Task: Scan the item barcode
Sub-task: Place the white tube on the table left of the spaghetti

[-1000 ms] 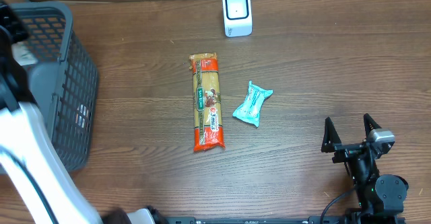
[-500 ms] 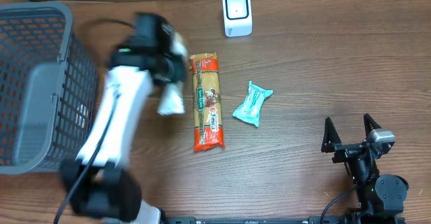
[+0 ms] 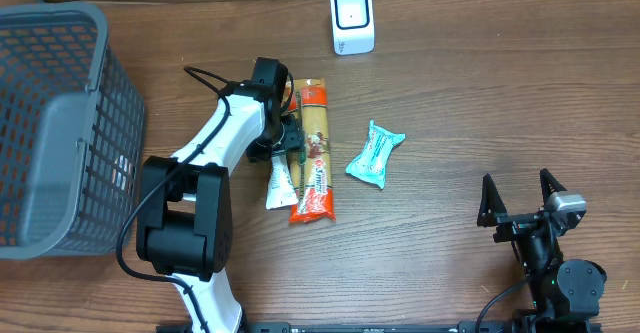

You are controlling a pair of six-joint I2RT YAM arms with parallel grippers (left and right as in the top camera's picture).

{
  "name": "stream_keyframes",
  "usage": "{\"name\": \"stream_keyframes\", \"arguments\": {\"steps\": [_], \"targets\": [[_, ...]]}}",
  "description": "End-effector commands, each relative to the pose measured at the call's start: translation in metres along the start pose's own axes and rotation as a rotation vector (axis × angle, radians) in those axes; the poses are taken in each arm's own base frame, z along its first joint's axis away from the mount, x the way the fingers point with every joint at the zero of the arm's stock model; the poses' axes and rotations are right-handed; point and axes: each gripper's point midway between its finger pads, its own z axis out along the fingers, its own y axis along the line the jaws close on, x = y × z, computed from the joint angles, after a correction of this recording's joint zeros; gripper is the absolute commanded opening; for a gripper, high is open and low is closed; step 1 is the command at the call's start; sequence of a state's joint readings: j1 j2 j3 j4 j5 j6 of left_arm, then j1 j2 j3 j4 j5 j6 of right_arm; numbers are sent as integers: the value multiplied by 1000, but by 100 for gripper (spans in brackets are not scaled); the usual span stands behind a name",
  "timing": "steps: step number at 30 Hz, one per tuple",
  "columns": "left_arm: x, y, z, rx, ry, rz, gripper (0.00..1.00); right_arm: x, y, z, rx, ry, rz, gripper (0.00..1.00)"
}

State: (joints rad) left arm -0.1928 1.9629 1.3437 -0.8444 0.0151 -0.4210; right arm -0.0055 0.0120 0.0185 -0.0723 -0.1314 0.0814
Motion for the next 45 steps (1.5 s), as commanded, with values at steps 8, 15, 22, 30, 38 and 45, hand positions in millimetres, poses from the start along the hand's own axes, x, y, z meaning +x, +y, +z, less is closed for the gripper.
{"name": "stream_keyframes", "arguments": {"steps": [8,15,22,30,38,45], "targets": [[-69,-24,-148,103,-228,95,100,3,1,0,-6,-1,-1,100],[-93,52,-311,-1,-527,39,100,3,1,0,-6,-1,-1,100],[-52,211,-382,-216,-626,-383,100,3,1,0,-6,-1,-1,100],[-14,341,-350,-213,-538,-795,100,3,1,0,-6,-1,-1,100],[-14,366,-259,-212,-348,-619,100,3,1,0,-6,-1,-1,100],[-23,359,-179,-126,-295,-357,100,3,1,0,-6,-1,-1,100]]}}
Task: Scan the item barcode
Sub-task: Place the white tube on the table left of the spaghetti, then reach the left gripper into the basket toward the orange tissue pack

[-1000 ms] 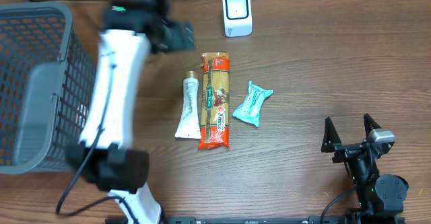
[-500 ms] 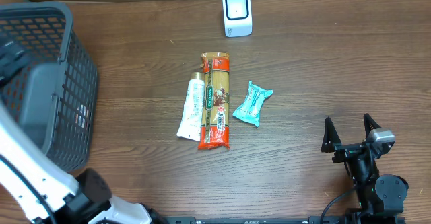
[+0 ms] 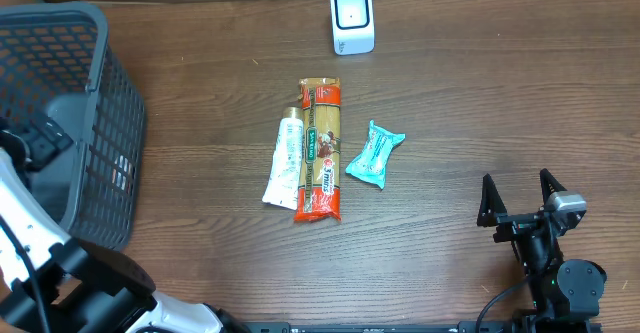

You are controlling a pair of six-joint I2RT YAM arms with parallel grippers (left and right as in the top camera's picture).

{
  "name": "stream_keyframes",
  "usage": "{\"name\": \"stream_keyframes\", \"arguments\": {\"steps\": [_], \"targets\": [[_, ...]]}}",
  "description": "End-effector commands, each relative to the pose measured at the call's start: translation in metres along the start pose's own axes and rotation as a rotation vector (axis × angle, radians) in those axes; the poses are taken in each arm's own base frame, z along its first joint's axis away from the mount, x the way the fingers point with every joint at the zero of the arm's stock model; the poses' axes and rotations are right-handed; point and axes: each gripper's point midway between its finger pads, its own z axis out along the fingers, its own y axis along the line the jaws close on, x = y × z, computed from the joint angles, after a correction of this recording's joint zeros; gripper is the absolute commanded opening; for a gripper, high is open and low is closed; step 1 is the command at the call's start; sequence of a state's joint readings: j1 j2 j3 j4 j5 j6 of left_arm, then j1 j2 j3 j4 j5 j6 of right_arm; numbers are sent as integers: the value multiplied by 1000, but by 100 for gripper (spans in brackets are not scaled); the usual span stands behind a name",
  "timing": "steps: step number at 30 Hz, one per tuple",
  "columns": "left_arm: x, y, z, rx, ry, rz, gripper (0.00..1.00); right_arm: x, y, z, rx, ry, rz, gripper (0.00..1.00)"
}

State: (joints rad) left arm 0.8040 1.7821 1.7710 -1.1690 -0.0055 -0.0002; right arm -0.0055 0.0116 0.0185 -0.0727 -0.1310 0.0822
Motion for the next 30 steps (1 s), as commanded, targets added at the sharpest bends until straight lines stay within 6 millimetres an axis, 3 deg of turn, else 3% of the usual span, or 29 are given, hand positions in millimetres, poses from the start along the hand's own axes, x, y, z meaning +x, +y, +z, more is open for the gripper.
{"name": "stream_keyframes", "arguments": {"steps": [1,8,13,24,27,30], "targets": [[12,-22,26,121,10,214,100,3,1,0,-6,-1,-2,100],[32,-30,79,170,22,382,100,3,1,0,-6,-1,-2,100],[49,-33,112,192,72,402,98,3,1,0,-6,-1,-2,100],[69,-36,154,230,159,391,96,3,1,0,-7,-1,-2,100],[74,-34,162,220,183,391,92,3,1,0,-6,-1,-2,100],[71,-23,164,157,187,397,81,3,1,0,-6,-1,-2,100]]}}
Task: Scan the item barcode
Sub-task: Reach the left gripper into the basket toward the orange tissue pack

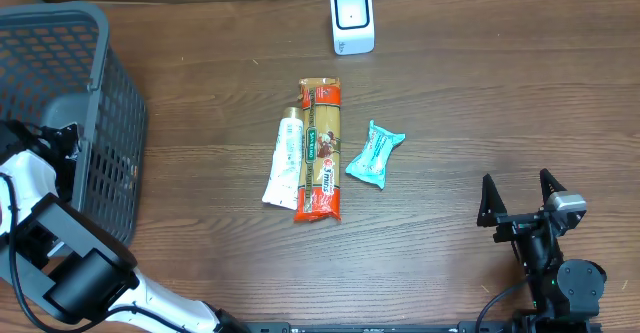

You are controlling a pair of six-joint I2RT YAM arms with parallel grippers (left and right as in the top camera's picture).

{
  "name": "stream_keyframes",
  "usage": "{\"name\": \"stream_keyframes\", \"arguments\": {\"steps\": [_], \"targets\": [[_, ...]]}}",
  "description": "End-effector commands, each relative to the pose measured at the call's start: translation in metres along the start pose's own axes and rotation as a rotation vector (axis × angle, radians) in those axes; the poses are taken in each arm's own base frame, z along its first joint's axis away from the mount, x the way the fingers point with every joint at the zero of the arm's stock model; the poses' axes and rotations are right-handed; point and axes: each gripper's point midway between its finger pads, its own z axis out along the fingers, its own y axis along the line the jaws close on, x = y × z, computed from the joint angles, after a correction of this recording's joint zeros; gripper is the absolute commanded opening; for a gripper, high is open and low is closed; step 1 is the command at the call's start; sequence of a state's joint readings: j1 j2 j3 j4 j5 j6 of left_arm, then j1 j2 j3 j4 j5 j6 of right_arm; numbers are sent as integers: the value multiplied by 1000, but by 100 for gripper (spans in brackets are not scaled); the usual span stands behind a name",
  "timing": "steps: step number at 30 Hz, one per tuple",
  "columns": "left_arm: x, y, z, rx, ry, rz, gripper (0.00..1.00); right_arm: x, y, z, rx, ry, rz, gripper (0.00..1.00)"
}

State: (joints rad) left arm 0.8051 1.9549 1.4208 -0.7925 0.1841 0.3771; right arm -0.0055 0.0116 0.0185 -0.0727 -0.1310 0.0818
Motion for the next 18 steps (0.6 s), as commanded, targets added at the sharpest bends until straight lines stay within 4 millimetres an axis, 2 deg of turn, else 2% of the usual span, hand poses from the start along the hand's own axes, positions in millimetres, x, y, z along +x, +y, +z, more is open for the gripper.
{"name": "stream_keyframes", "arguments": {"steps": [1,2,4,8,14,16,18], "targets": [[19,12,21,-68,97,24,73,3,1,0,-6,-1,-1,100],[20,18,20,-100,106,13,65,3,1,0,-6,-1,-1,100],[23,31,18,-182,122,-47,63,3,1,0,-6,-1,-1,100],[31,61,8,-374,149,-171,68,3,1,0,-7,-1,-1,100],[21,57,12,-340,104,-172,76,3,1,0,-6,-1,-1,100],[19,52,14,-307,95,-173,70,3,1,0,-6,-1,-1,100],[17,45,16,-267,87,-174,56,3,1,0,-6,-1,-1,100]]}}
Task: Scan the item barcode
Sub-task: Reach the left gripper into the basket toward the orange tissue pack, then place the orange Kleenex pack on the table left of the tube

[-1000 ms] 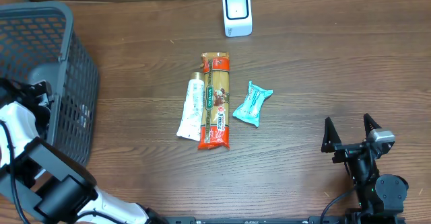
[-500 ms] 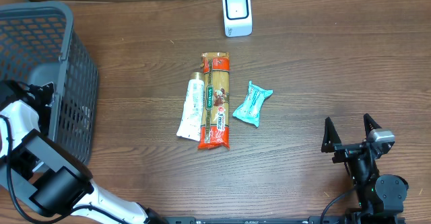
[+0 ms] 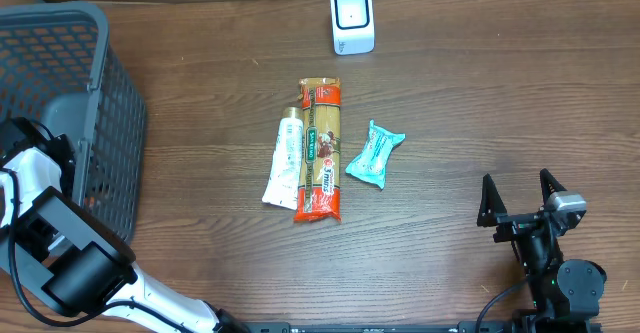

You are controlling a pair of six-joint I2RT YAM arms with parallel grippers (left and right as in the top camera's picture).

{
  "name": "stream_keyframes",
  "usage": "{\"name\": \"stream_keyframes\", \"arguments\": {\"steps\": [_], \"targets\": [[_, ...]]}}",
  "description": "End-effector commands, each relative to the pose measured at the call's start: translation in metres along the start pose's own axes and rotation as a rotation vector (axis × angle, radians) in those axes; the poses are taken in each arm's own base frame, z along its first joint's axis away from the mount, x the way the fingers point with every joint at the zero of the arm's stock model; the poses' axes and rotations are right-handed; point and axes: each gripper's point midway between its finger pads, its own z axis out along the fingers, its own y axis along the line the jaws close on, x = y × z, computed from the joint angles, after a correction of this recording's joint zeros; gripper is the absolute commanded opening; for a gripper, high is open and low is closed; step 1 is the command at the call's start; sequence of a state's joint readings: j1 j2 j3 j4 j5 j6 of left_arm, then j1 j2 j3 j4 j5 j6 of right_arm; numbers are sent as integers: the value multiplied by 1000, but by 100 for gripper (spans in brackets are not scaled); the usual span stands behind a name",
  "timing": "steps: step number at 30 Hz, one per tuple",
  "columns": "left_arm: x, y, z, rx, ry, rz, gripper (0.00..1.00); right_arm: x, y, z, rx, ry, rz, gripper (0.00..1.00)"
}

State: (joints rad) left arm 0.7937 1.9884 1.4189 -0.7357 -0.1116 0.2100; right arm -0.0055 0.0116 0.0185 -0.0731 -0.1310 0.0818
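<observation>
The white barcode scanner [image 3: 352,20] stands at the back of the table. In the middle lie a long orange packet [image 3: 320,151], a white tube [image 3: 285,159] to its left and a teal packet [image 3: 375,154] to its right. My left gripper [image 3: 48,145] is far to the left, against the wall of the grey basket [image 3: 95,33]; its fingers do not show against the mesh. My right gripper [image 3: 520,191] rests open at the front right, holding nothing, well clear of all the items.
The tall grey mesh basket fills the left side of the table, and my left arm's white links curve up along its front wall. The right arm's base sits at the front right edge.
My left gripper has shifted slightly to the left along the basket's wall. The items, the scanner and the right arm have not moved.
My left gripper was first down among the white tube and the orange packet in the middle. Later it was far left at the basket, with tube and packet lying slightly shifted, side by side. It has stayed at the basket since; the right arm never moved.
</observation>
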Motion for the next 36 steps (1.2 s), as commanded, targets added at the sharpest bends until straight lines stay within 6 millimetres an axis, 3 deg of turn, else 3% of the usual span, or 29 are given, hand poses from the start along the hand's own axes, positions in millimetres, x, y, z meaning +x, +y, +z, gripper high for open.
{"name": "stream_keyframes", "arguments": {"steps": [1,3,8,11,14,18,22,24,27,30,33,36], "targets": [[6,-6,9,33,23,-16,47,3,1,0,-6,-1,-1,100],[5,-10,9,57,18,-16,31,3,1,0,-6,-1,-1,100],[3,-8,0,53,15,-22,16,3,1,0,-6,-1,-1,100],[-10,-3,-25,48,-9,-98,11,3,1,0,-6,-1,-1,100],[-36,6,-66,50,-71,-195,11,3,1,0,-6,-1,-1,100],[-80,9,-151,125,-233,-249,12,3,1,0,-6,-1,-1,100],[-117,-21,-263,390,-484,-188,13,3,1,0,-7,-1,-1,100],[-120,-48,-331,597,-606,-129,15,3,1,0,-6,-1,-1,100],[-102,-80,-395,785,-678,-31,16,3,1,0,-6,-1,-1,100],[-77,-108,-411,800,-654,69,17,3,1,0,-6,-1,-1,100],[-49,-145,-396,757,-528,171,17,3,1,0,-6,-1,-1,100],[-26,-187,-365,688,-379,270,18,3,1,0,-6,-1,-1,100]]}}
